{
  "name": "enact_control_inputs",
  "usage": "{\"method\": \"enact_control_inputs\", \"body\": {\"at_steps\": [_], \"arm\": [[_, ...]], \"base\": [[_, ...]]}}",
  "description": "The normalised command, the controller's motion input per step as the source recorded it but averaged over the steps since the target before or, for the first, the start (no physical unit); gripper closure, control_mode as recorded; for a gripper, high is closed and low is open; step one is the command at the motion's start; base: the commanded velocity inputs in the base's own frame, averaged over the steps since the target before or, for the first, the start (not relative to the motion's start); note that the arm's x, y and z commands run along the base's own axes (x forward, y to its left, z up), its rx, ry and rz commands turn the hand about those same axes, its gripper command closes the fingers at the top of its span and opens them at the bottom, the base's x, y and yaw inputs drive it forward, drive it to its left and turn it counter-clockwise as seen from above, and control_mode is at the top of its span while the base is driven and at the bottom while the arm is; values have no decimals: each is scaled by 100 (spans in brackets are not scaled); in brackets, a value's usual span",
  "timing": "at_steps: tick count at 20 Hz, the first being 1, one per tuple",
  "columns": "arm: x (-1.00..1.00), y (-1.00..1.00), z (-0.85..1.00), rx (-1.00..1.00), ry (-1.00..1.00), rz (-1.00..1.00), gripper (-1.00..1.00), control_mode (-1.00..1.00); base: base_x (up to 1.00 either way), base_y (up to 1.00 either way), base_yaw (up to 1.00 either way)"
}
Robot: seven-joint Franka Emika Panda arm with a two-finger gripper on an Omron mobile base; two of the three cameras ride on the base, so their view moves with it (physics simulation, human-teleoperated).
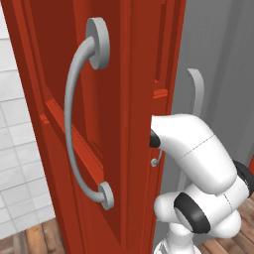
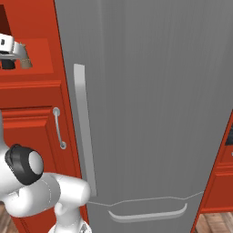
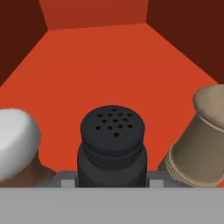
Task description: There are various items on the counter. Only move the condiments/shakers into the cabinet.
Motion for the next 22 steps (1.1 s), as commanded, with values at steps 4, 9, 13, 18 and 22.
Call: {"method": "enact_control_inputs", "body": {"at_steps": [4, 9, 13, 18, 22], "arm": [[0, 0, -9, 0, -2, 0, 100, -100], [3, 0, -5, 0, -11, 0, 100, -100], [9, 0, -4, 0, -15, 0, 100, -100], [6, 0, -9, 0, -10, 0, 100, -100], [5, 0, -8, 0, -2, 0, 100, -100]], "base": [[0, 0, 0], [0, 0, 0], [0, 0, 0], [0, 0, 0], [0, 0, 0]]}}
